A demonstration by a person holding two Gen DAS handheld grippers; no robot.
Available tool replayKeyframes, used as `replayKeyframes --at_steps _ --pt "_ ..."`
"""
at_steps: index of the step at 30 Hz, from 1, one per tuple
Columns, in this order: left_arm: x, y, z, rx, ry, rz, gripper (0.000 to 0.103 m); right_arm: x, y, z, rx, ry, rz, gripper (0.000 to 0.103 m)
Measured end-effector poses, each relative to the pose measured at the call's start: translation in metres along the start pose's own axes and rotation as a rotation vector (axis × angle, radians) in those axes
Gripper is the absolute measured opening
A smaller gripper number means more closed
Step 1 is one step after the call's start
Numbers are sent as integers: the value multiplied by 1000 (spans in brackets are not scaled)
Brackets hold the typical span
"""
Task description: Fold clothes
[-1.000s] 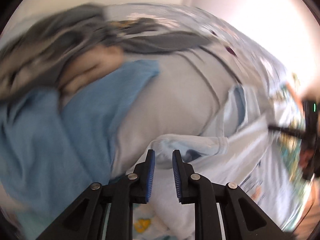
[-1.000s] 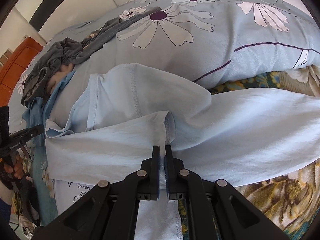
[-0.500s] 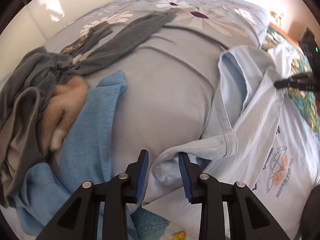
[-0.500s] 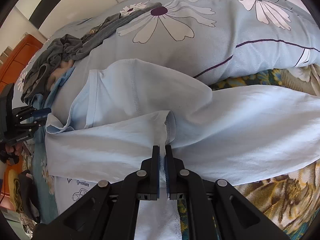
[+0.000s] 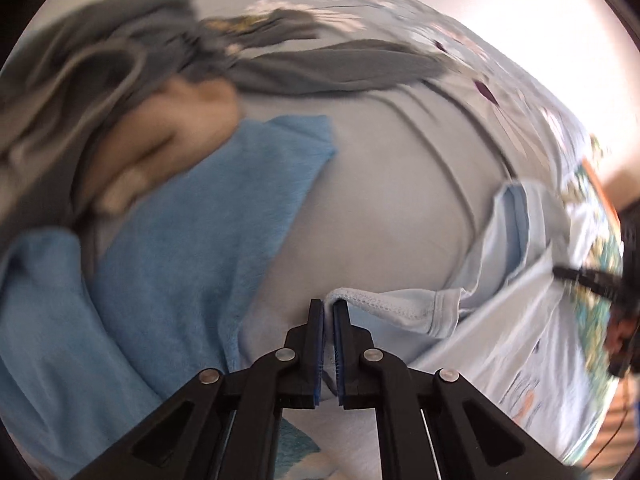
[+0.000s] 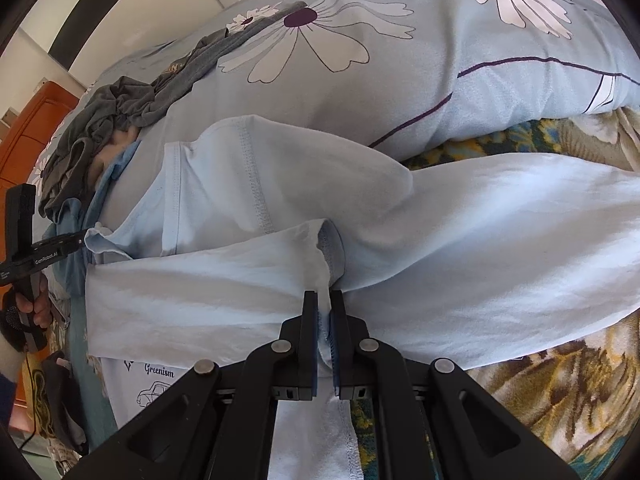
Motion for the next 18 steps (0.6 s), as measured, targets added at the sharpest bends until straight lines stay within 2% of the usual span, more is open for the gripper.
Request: replayKeyframes --at_steps 4,5,6,7,8,9,10,11,15,18 --pt "-1 1 6 -31 -39 86 10 0 1 4 9 16 -3 5" --pt "0 -1 10 -26 -40 93 16 1 0 10 24 29 -13 5" --pt "0 -2 15 -19 -40 99 28 3 -1 16 39 42 -24 5" --pt "-1 -3 23 2 -26 106 36 6 -2 24 57 55 -37 8" --pt "-3 -3 31 35 -10 118 48 13 -5 36 89 65 -63 14" --pt "-6 -5 39 71 11 132 54 24 -9 50 120 68 -91 17" --pt "-10 -8 47 102 32 150 56 38 -16 64 151 57 -125 27" --pt "-14 -11 55 132 53 169 57 57 -24 79 180 29 -167 32" --pt "-33 -31 67 166 24 298 60 155 -64 133 277 -126 -409 36" --pt "-39 -57 70 158 -10 385 60 229 -95 163 372 -186 -642 36"
Point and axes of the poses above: each gripper's, at about its wrist camera, not at the fingertips, and z roughly against the way its jaws point, x to its right, y to its top, the point moved 5 cm from there along -z, roughly the way its jaws point, and after that the axes turned 14 degrees about z, right-handed, at the moved point
